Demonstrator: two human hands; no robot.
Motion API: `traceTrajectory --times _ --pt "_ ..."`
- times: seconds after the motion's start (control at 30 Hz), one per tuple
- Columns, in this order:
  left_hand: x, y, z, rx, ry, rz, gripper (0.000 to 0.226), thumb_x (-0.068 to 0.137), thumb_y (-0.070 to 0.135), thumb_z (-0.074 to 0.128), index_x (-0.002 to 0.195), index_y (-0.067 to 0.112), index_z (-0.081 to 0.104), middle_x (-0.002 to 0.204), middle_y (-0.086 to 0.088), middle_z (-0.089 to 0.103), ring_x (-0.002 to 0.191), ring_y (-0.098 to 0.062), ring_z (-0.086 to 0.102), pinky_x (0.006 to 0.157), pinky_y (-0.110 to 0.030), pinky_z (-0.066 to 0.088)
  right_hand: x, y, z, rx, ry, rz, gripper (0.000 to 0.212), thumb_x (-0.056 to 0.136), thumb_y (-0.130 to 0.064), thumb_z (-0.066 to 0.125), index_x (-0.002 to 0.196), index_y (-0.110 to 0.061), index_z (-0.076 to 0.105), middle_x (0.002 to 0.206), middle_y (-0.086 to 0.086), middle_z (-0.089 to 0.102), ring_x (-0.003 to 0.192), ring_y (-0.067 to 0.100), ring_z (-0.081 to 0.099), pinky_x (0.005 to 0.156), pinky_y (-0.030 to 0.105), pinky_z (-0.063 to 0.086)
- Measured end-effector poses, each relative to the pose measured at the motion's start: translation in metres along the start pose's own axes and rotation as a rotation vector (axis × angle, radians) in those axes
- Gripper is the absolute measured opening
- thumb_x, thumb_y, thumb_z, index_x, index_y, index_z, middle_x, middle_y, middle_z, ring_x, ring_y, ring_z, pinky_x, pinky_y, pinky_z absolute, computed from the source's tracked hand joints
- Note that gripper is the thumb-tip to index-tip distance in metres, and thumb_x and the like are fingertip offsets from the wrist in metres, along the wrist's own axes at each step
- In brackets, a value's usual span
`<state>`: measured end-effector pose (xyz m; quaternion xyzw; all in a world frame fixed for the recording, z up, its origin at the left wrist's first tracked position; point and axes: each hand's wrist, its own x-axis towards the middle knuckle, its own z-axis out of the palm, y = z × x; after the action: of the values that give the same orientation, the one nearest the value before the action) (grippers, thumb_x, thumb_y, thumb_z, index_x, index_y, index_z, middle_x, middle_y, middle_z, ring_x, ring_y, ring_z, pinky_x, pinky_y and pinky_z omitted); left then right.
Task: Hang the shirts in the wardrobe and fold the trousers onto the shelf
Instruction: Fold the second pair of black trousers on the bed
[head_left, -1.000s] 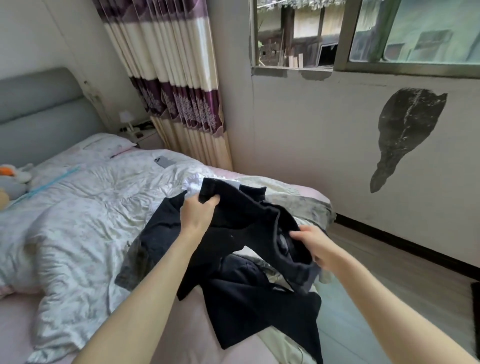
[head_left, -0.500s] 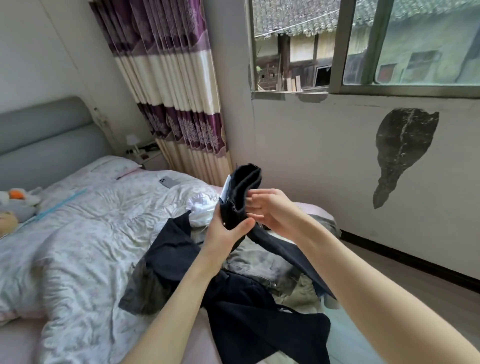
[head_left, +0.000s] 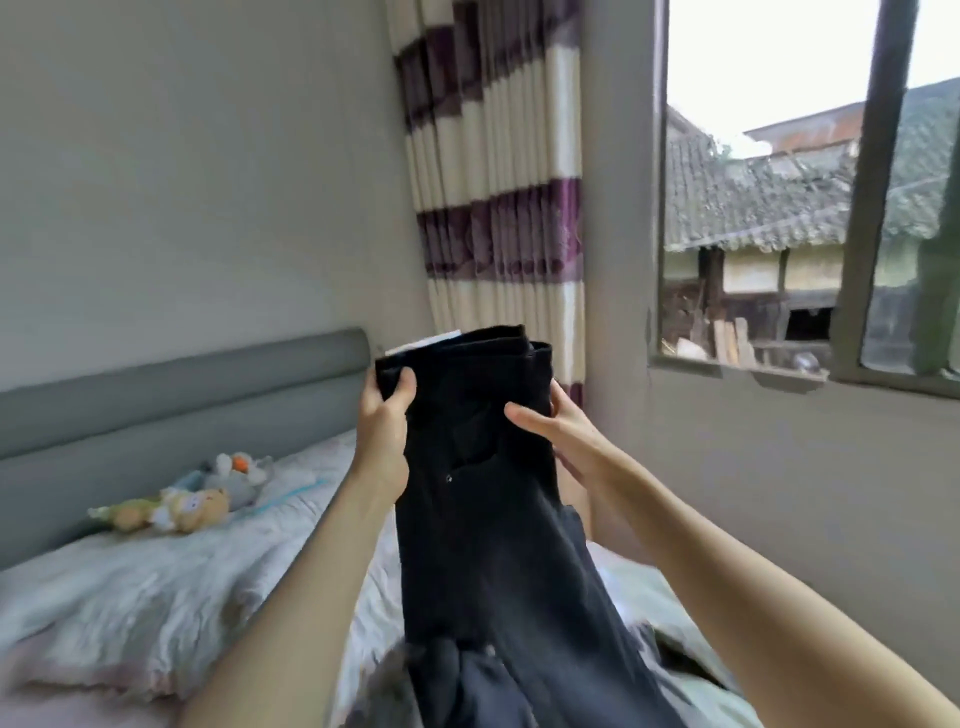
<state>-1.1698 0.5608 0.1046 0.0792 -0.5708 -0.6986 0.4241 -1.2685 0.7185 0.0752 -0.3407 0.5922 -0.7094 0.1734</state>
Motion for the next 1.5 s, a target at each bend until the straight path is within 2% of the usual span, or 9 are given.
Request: traceTrajectory --times 0.17,0.33,0.47,0.6,0.73,0.87,0.97,1.2,1.5 --pt "0.036 0.135 -0.052 0.294 0.131 0.374 0.006 0.096 0.017 0.049 0.102 0.018 0.052 0.102 0.001 0.059 0.102 -0.020 0.056 0.099 -0.040 0.045 0.042 -0.107 0.094 -0.079 -0.230 -0.172 0.026 0.080 -0.030 0.070 0.104 -0.023 0.064 0.097 -0.003 0.073 0.091 0.015 0.069 0.071 0.026 0.056" --pt "0.045 0.227 -0.105 0.561 0.391 0.571 0.025 0.098 0.023 0.042 0.123 0.019 0.048 0.112 0.001 0.058 0.108 -0.024 0.056 0.097 -0.043 0.044 0.044 -0.179 0.208 -0.039 -0.369 -0.349 0.023 0.085 -0.030 0.065 0.107 -0.025 0.060 0.101 0.000 0.071 0.092 0.017 0.068 0.083 0.032 0.055" --pt "0.037 0.291 -0.151 0.700 0.545 0.651 0.025 0.097 0.025 0.041 0.121 0.024 0.049 0.117 -0.002 0.061 0.109 -0.028 0.056 0.098 -0.048 0.041 0.025 -0.217 0.285 -0.056 -0.465 -0.450 0.017 0.086 -0.033 0.060 0.102 -0.032 0.055 0.096 -0.005 0.068 0.084 0.013 0.068 0.065 0.029 0.056" --pt "0.027 0.342 -0.175 0.816 0.613 0.733 0.027 0.096 0.022 0.045 0.121 0.019 0.051 0.119 -0.005 0.060 0.110 -0.026 0.055 0.096 -0.038 0.042 0.009 -0.238 0.329 0.061 -0.466 -0.472 0.008 0.089 -0.027 0.054 0.095 -0.032 0.054 0.093 -0.005 0.065 0.082 0.013 0.066 0.062 0.029 0.057" --pt "0.029 0.358 -0.179 0.849 0.496 0.776 0.025 0.095 0.018 0.048 0.119 0.016 0.053 0.109 0.003 0.057 0.102 -0.014 0.052 0.081 -0.019 0.038 0.005 -0.231 0.335 0.202 -0.427 -0.426 0.008 0.089 -0.027 0.054 0.095 -0.031 0.056 0.090 -0.005 0.067 0.078 0.012 0.067 0.057 0.027 0.055" --pt "0.039 0.306 -0.177 0.883 0.345 0.663 0.025 0.094 0.014 0.051 0.119 0.012 0.055 0.111 0.000 0.057 0.103 -0.013 0.052 0.083 -0.018 0.038 0.010 -0.180 0.312 0.240 -0.356 -0.296 0.008 0.090 -0.025 0.055 0.097 -0.029 0.057 0.093 0.000 0.069 0.081 0.017 0.069 0.068 0.036 0.058" --pt "0.049 0.235 -0.176 0.901 0.228 0.479 0.027 0.094 0.011 0.051 0.120 0.005 0.055 0.120 -0.011 0.059 0.111 -0.021 0.054 0.092 -0.025 0.040 0.011 -0.120 0.285 0.272 -0.327 -0.092 0.011 0.089 -0.019 0.056 0.099 -0.024 0.057 0.086 0.001 0.068 0.071 0.015 0.068 0.061 0.033 0.057" --pt "0.047 0.025 -0.153 0.949 -0.034 0.096 0.023 0.096 0.007 0.047 0.117 0.005 0.054 0.114 -0.013 0.060 0.104 -0.021 0.053 0.076 -0.016 0.034 0.005 0.037 0.177 0.153 -0.148 0.244 0.019 0.087 -0.010 0.061 0.096 -0.026 0.056 0.082 -0.002 0.069 0.065 0.012 0.068 0.052 0.028 0.053" --pt "0.011 -0.223 -0.091 1.094 -0.201 -0.276 0.025 0.099 0.023 0.042 0.117 0.016 0.058 0.122 -0.006 0.053 0.113 -0.025 0.050 0.099 -0.041 0.039 -0.023 0.228 0.012 -0.257 0.087 0.431 0.024 0.082 -0.018 0.067 0.104 -0.023 0.060 0.089 -0.010 0.066 0.078 0.005 0.063 0.059 0.018 0.048"
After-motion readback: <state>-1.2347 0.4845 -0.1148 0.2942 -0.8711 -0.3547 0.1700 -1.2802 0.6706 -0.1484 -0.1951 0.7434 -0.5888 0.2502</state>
